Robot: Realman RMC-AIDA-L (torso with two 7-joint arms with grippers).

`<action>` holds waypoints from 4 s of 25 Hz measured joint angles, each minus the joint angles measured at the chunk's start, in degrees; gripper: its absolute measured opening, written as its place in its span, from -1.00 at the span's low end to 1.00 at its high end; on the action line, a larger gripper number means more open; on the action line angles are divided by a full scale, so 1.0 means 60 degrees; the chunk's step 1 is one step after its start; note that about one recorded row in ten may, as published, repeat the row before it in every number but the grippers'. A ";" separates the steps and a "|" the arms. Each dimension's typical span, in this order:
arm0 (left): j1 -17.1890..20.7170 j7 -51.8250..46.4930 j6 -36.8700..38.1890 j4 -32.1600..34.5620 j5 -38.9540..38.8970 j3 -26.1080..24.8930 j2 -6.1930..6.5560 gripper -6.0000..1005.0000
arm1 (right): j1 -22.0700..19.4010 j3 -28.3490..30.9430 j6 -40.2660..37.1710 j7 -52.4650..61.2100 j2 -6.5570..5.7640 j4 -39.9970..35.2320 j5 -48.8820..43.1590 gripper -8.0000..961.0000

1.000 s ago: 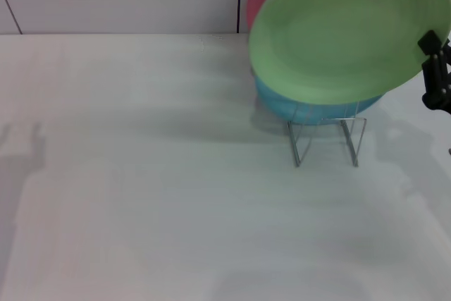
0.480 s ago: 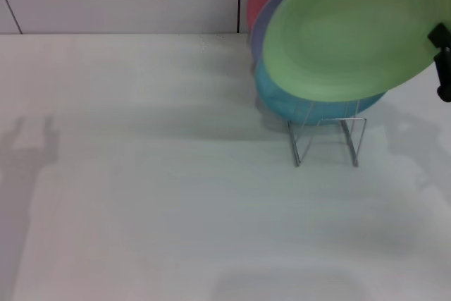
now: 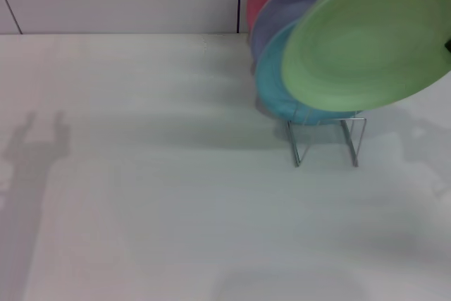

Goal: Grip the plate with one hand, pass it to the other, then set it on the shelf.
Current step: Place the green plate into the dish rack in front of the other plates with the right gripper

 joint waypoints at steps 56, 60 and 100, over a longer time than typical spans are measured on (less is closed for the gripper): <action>0.0537 -0.0020 -0.0074 -0.0822 0.0647 0.0145 0.0063 -0.02 | 0.0410 -0.0192 0.0271 0.1282 0.1337 -0.3060 0.0601 -0.92; 0.0636 -0.0017 0.0091 -0.0811 0.0714 0.0163 0.0060 -0.02 | 0.0480 -0.0321 0.0488 0.1148 0.1339 -0.2892 0.0600 -0.92; 0.0909 -0.0621 0.0531 -0.0846 0.1500 0.0067 0.0112 -0.02 | -0.0050 -0.0434 0.0514 0.0162 0.1369 -0.2313 0.0648 -0.92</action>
